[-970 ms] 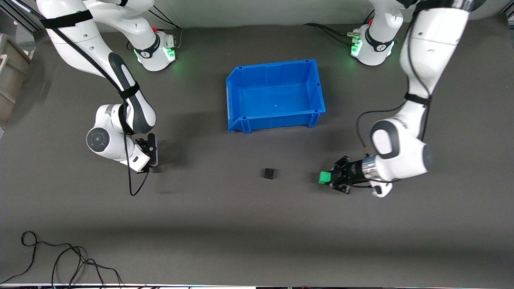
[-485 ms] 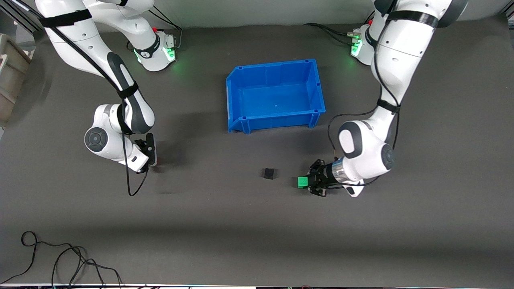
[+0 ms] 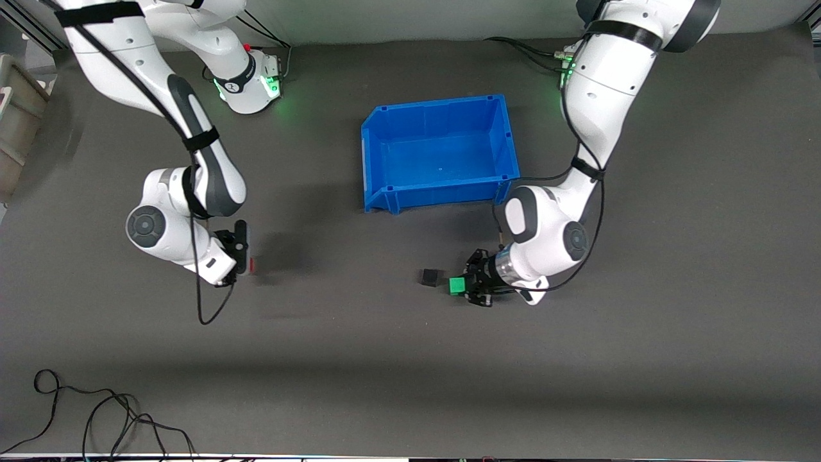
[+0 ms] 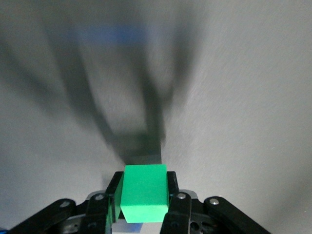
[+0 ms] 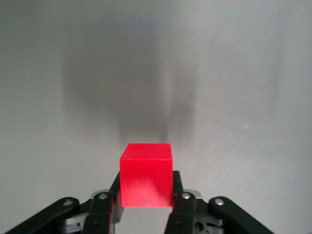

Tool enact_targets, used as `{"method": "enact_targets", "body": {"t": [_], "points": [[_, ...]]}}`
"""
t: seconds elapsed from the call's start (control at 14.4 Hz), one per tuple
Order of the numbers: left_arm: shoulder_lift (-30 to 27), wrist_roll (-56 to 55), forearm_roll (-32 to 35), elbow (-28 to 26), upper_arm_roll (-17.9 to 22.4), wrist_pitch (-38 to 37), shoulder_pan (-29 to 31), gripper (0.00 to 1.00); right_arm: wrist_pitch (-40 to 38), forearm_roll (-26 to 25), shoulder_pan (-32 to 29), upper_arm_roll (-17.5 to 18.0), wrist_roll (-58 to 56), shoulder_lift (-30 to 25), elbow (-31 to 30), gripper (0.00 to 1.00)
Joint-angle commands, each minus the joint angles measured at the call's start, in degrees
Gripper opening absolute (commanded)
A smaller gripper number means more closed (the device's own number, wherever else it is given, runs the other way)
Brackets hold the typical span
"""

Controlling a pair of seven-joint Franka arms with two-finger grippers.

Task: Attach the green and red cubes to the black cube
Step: 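Press the green cube against the black cube and open the left gripper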

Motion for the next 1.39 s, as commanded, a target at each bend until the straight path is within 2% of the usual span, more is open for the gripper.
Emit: {"method": "enact_targets", "body": {"t": [0.0,0.21,0.42,0.69,1.04,1.18,1.25,1.32], "points": [[1.15,-3.61,-0.03,1.58,1.05,1.76,-2.91,0.26,-1.37,0.58,4.67,-0.32,10.08,2.20,4.42,0.00],[1.32,-5.37,-0.12,1.49,1.05,2.47,-4.23,0.26,-1.37,0.58,7.93,-0.23,18.52,6.42,9.69,0.00],[1.67,-5.46,-0.90,1.49,1.05,3.08,-4.58,0.26,-4.71,0.66,8.72,1.70,24.59,11.25,16.19,0.00],[2.20,-6.77,-2.14,1.58,1.05,5.28,-5.55,0.26,-4.80,2.95,8.81,4.86,32.95,16.88,25.33,0.00],[2.90,-8.36,-1.96,2.81,0.52,8.27,-6.34,0.29,-4.80,2.95,9.68,8.64,41.30,20.75,31.14,0.00],[3.17,-8.36,-1.96,3.51,0.17,8.27,-6.43,0.33,-4.80,2.95,11.61,8.65,44.47,22.16,33.60,0.00],[3.17,-8.36,-1.88,3.77,0.00,8.27,-6.43,0.40,-4.80,2.86,12.93,8.65,45.61,23.12,34.74,0.00],[3.08,-7.84,-1.35,3.86,-0.09,8.27,-6.43,0.80,-4.80,2.51,14.16,8.65,46.23,24.26,36.15,0.00]]}}
